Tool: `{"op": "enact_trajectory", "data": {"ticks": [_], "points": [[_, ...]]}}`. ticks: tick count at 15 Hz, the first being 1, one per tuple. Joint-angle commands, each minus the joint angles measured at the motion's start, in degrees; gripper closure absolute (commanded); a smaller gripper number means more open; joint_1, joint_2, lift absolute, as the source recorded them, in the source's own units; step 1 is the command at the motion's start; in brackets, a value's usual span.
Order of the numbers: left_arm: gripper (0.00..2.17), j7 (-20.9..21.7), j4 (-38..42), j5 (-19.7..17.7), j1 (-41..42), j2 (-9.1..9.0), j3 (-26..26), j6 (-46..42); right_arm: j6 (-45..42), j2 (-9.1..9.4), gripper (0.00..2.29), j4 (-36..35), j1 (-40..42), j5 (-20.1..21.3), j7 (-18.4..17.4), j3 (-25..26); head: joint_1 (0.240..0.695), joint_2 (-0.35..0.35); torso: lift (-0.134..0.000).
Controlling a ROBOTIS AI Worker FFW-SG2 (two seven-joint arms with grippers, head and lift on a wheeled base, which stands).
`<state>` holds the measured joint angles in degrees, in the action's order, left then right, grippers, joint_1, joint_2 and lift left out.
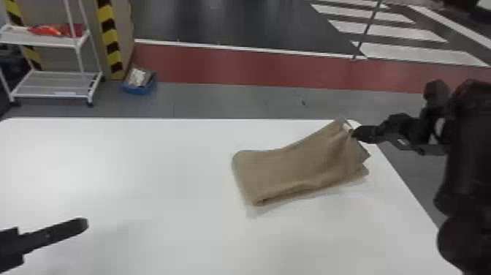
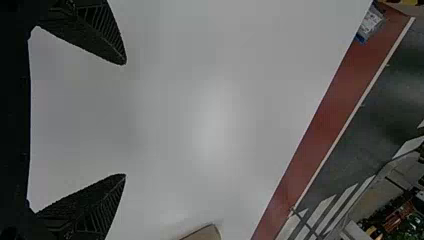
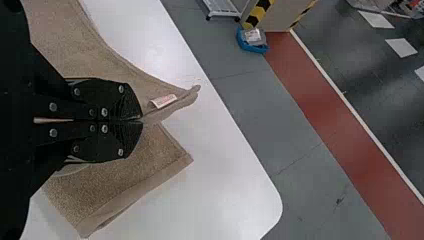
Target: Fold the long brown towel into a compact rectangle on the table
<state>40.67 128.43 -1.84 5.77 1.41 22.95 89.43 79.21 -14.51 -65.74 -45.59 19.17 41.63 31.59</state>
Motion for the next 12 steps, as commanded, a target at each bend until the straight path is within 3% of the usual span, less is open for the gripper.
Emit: {"op": "enact_trajectory", "data": {"ticks": [1, 2, 4, 7, 12], "points": [[0.08, 0.1, 0.1, -0.2, 0.8, 0.0, 0.3, 0.6, -4.0, 0.8, 0.41, 3.6, 0.6, 1.7, -3.3, 0.4, 0.695, -0.203, -0.125], [0.08, 0.1, 0.1, -0.2, 0.8, 0.0, 0.3, 0.6, -5.9, 0.98, 0.0, 4.7, 0.8, 2.0, -4.8, 0.6, 0.695, -0.205, -0.125], [0.08, 0.1, 0.1, -0.2, 0.8, 0.0, 0.7, 0.6, -7.4, 0.27, 0.01, 5.2, 0.8, 2.3, -5.1, 1.3, 0.695, -0.216, -0.125], [0.08, -0.1, 0.0, -0.1, 0.8, -0.18, 0.3, 0.6, -5.8, -2.36, 0.07, 5.2, 0.7, 3.1, -4.9, -0.1, 0.695, -0.228, -0.125], [0.08, 0.7, 0.5, -0.5, 2.6, 0.09, 1.7, 0.6, -9.6, -1.84, 0.12, 8.8, 1.4, 8.1, -5.4, -1.8, 0.695, -0.271, -0.125]]}}
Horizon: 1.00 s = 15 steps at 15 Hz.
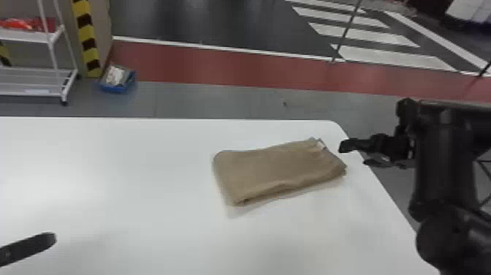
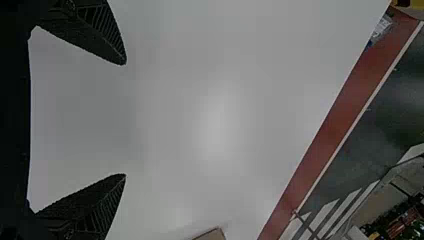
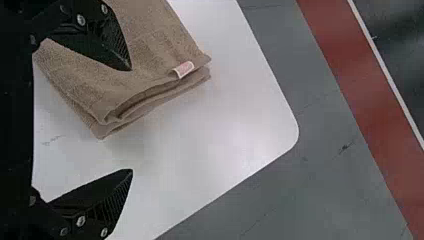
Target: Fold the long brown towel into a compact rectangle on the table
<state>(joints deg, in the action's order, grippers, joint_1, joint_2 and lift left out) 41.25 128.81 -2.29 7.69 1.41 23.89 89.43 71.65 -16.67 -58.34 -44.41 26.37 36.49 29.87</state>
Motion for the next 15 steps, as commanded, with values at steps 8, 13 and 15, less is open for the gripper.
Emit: {"op": "enact_trajectory", "data": {"ticks": [8, 13, 15], "points": [[0.08, 0.8, 0.5, -0.9, 1.3, 0.08, 1.9, 0.2, -15.4, 2.44, 0.14, 7.1, 0.6, 0.9, -3.5, 1.4, 0.695, -0.256, -0.125], [0.08, 0.9, 0.5, -0.9, 1.5, 0.08, 2.0, 0.2, -18.4, 3.49, 0.41, 8.9, 1.8, -0.1, -3.9, 1.7, 0.695, -0.241, -0.125], [0.08, 0.9, 0.5, -0.9, 1.5, 0.08, 1.9, 0.4, -18.4, 3.4, 0.67, 8.9, 1.8, -0.4, -3.3, 2.0, 0.695, -0.234, -0.125]]}}
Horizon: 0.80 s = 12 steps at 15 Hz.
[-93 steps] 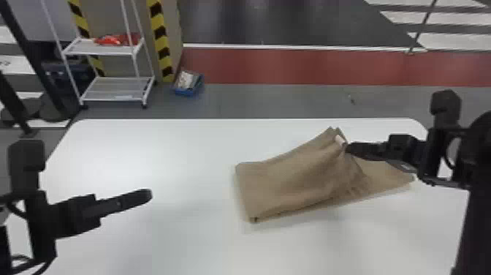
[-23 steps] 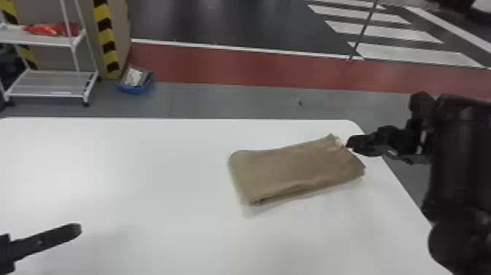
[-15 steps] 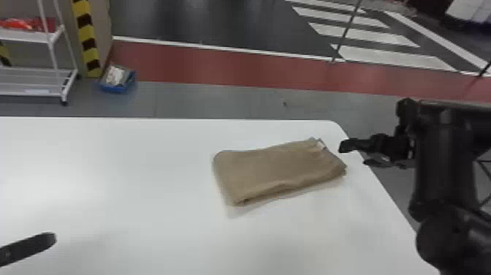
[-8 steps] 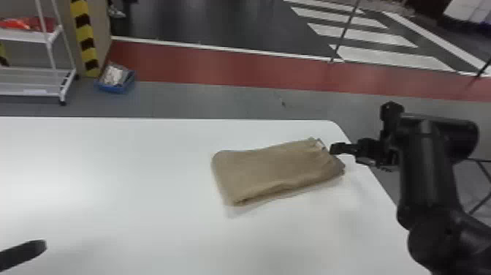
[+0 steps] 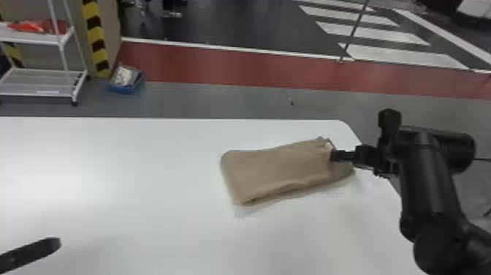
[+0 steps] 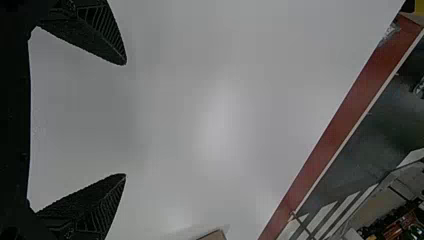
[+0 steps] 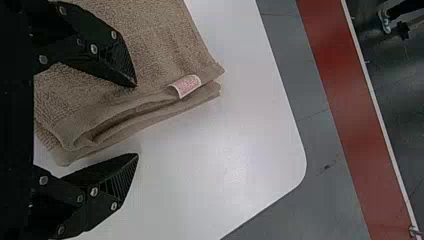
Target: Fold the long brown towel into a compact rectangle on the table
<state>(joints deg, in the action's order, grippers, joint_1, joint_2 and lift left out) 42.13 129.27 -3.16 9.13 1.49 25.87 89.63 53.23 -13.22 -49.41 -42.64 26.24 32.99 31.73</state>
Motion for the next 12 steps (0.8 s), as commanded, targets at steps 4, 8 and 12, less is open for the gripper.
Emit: {"op": "enact_trajectory", "data": {"ticks": [4, 8, 12], "points": [[0.08, 0.1, 0.1, 0.1, 0.2, 0.0, 0.0, 0.2, 0.2, -0.14, 1.3, -0.1, 0.0, -0.6, 0.8, 0.8, 0.695, -0.228, -0.125], [0.08, -0.1, 0.2, 0.4, 0.3, 0.0, -0.1, 0.2, 0.7, -0.32, 1.3, -1.0, 0.3, -4.2, 2.5, 3.3, 0.695, -0.228, -0.125], [0.08, -0.6, -0.2, 1.5, -0.9, 0.0, -0.9, 0.3, 19.9, -0.76, 1.3, -17.0, 3.0, -18.1, 6.9, 3.2, 0.695, -0.212, -0.125]]}}
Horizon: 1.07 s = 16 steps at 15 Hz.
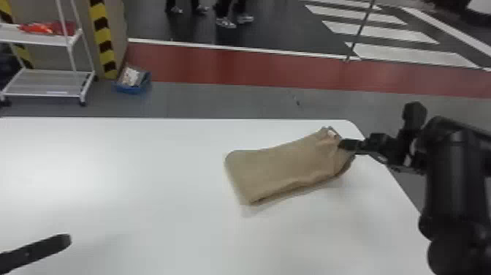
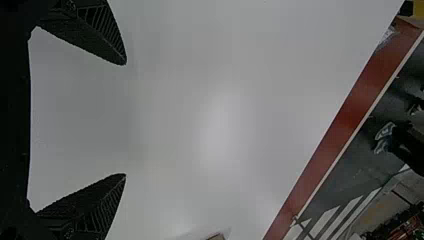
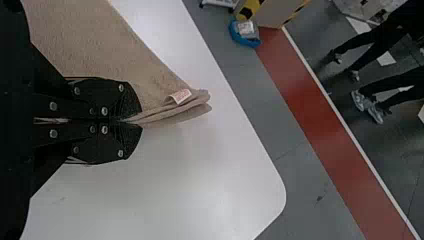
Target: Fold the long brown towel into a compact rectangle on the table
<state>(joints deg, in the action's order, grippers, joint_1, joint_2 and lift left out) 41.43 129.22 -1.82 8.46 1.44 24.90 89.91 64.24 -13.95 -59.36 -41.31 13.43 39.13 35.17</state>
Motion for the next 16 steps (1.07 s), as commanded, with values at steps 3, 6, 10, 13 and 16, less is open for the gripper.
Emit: {"op": "enact_trajectory", "data": {"ticks": [3, 6, 10, 13, 16], "points": [[0.08, 0.0, -0.4, 0.2, -0.6, -0.03, -0.2, -0.1, 21.0, 1.64, 1.3, -20.3, 6.0, -12.4, 1.7, -3.0, 0.695, -0.177, -0.125], [0.08, -0.1, -0.5, 0.2, -0.7, -0.03, -0.1, -0.1, 24.3, 6.13, 1.3, -28.0, 9.6, -13.2, 2.3, -8.6, 0.695, -0.111, -0.125], [0.08, 0.1, -0.4, 0.1, -0.7, 0.06, 0.9, 0.0, 24.1, 11.31, 1.3, -30.6, 10.7, -13.0, 2.4, -13.7, 0.695, -0.019, -0.125], [0.08, 0.2, -0.5, 0.1, -1.0, 0.15, 0.9, 0.0, 24.0, 14.0, 1.3, -33.1, 12.0, -13.3, 2.4, -17.2, 0.695, 0.062, -0.125], [0.08, 0.2, -0.5, 0.1, -1.3, 0.15, 1.0, -0.1, 24.0, 14.0, 1.3, -33.3, 14.3, -12.4, 2.4, -24.2, 0.695, 0.106, -0.125]]}}
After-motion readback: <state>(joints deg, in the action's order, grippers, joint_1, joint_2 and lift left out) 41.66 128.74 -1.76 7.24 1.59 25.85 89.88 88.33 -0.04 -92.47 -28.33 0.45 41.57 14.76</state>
